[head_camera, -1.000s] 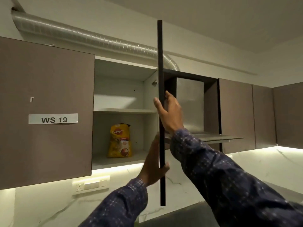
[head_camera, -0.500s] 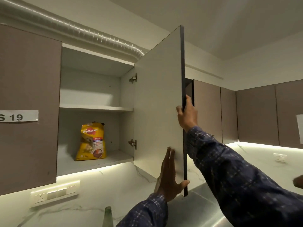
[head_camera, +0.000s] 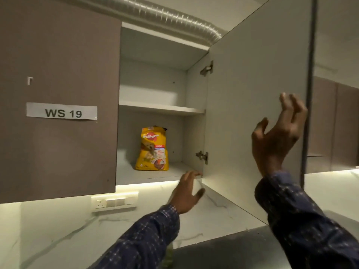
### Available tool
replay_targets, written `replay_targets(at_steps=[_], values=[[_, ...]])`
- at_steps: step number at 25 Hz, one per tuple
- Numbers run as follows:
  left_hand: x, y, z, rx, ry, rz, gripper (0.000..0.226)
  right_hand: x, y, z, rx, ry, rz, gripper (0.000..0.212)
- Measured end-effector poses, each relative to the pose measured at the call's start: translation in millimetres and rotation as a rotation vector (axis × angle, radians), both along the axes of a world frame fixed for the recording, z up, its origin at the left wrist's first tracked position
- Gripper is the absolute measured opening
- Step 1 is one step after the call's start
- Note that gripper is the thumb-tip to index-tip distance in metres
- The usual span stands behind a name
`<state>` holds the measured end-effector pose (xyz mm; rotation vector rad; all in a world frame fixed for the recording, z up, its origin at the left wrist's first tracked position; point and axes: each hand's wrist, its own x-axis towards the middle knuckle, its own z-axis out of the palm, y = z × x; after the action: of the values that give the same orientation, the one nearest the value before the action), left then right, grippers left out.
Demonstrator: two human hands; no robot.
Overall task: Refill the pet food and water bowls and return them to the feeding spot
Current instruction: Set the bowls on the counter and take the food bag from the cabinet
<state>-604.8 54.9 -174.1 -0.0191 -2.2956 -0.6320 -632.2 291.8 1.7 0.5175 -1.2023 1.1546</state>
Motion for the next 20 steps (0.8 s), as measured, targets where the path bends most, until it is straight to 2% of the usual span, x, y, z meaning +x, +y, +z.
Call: replay_targets(at_steps=[2,4,7,9,12,15,17,20], values=[[5,-64,4,0.099,0.102,0.138,0.049,-6,-60,-22,0.159,0.046,0.128,0.048],[4,-129,12,0.217,0.183,0.28,0.044,-25,-129,-42,0.366,-0.056,0.294,0.045],[-13,-210,31,0.387,0.194,0.443,0.061,-75,-233,-68,0.64,-0.326,0.455,0.053],[-33,-246,42,0.541,0.169,0.47,0.078,-110,-291,-80,0.743,-0.518,0.594,0.071],[-71,-272,57,0.748,0.161,0.513,0.094,-160,-357,-88,0.732,-0.801,0.781,0.098],[-104,-289,67,0.891,0.152,0.515,0.103,-195,-402,-91,0.548,-1.032,1.1,0.102],[-119,-301,69,0.921,0.145,0.485,0.096,-211,-421,-94,0.519,-1.051,1.194,0.104],[-133,-318,63,0.904,0.098,0.497,0.095,-232,-439,-105,0.529,-1.06,1.234,0.126]])
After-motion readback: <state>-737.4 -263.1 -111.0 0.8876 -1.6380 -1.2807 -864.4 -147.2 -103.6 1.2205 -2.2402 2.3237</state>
